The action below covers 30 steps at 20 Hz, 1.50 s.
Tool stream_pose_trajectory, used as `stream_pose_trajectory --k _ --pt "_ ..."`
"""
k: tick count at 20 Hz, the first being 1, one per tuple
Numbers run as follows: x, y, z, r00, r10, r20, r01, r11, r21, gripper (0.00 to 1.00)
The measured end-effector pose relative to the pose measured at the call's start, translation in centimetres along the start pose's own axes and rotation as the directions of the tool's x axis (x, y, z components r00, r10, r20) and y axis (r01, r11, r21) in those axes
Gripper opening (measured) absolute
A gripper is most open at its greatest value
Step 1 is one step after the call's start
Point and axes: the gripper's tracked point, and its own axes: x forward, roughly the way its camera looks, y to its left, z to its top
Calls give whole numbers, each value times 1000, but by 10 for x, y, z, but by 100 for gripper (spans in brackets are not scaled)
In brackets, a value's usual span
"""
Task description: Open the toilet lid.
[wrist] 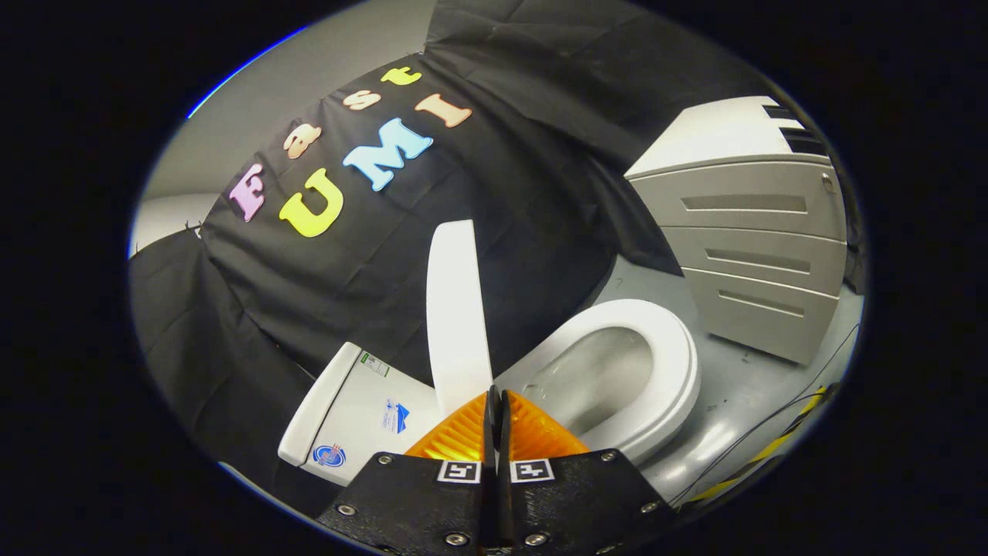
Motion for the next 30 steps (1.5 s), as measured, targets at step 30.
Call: stream_pose_trajectory --k 30 --pt "-1 160 -74 998 62 5 -42 724 -688 0"
